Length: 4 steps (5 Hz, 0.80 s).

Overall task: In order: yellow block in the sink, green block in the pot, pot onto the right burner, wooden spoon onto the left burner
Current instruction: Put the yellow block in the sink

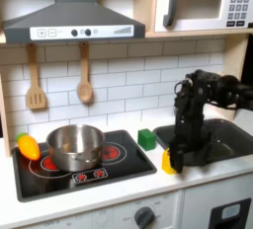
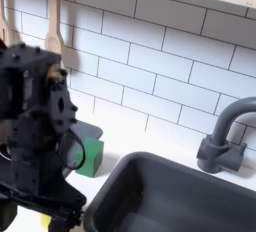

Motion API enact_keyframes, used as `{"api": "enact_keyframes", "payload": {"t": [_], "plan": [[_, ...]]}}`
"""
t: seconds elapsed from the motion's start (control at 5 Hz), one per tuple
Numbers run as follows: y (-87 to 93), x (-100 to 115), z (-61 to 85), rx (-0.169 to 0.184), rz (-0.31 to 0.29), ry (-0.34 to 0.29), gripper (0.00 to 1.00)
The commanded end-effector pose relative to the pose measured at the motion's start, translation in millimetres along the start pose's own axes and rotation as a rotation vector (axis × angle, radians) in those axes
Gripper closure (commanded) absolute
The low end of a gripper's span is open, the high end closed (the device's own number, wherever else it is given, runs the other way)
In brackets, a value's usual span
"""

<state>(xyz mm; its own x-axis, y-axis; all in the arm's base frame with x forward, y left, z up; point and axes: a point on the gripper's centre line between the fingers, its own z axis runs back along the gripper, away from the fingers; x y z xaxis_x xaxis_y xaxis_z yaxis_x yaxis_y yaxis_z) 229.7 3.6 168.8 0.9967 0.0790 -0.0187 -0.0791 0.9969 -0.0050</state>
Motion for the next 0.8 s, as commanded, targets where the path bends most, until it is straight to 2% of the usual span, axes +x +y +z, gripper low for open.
{"api": "enact_keyframes", "payload": {"t": [0.0,0.2,0.4,0.6], "plan": [[2.7,4.2,0.2,0.001,-0.002,-0.012,0.00],[2.9,7.1,-6.1,0.000,0.000,0.004,0.00],[-1.5,13.8,-10.9,-0.005,-0.039,0.000,0.00],[1.0,20.8,-14.0,-0.015,-0.037,-0.006,0.00]]}}
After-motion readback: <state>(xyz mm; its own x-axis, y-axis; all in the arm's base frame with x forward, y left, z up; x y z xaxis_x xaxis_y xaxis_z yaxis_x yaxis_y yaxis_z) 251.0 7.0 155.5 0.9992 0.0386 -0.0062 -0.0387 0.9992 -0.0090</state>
